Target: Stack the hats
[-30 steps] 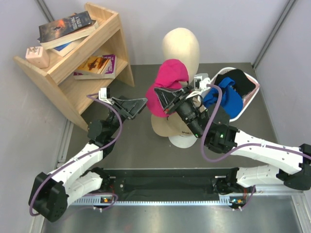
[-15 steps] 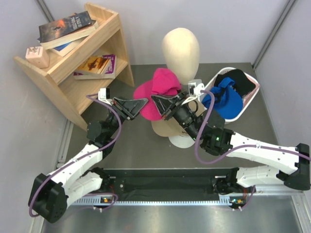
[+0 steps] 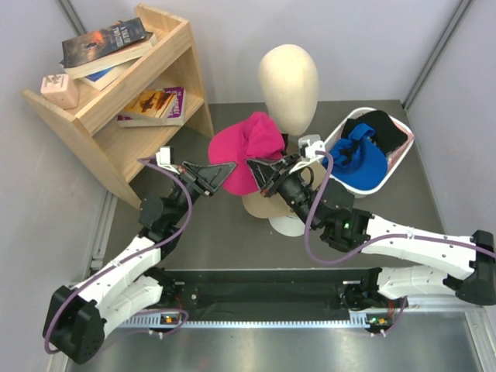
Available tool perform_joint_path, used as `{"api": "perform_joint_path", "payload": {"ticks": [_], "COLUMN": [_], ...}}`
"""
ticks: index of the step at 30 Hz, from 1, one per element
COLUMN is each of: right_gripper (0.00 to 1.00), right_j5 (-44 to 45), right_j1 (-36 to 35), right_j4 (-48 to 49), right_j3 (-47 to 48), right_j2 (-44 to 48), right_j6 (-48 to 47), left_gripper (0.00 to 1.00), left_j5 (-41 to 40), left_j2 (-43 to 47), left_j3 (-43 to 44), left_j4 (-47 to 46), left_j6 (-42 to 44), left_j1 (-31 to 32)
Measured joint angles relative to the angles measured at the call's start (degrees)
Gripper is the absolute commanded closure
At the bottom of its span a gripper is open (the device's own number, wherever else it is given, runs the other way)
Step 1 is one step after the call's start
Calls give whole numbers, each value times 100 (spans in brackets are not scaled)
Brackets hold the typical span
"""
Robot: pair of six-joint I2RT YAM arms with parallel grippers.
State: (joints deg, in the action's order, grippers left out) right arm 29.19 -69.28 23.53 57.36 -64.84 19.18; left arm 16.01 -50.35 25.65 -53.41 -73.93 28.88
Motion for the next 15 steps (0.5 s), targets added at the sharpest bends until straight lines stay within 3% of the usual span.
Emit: {"api": "perform_joint_path", "payload": {"ticks": [10, 15], "right_gripper": [100, 100], "right_j5": [966, 1493], "right_j1": [0, -2], "right_j4": [-352, -754], "right_j3": [-623, -640], "right_j2": [820, 1137], "right_j6": [-125, -269], "left_gripper": [100, 100], "left_j5": [33, 367], "left_j2": [192, -264], "left_j3": [-63, 46], "left_j4": [704, 737], "left_j6": [540, 625], "left_j1": [0, 7]}}
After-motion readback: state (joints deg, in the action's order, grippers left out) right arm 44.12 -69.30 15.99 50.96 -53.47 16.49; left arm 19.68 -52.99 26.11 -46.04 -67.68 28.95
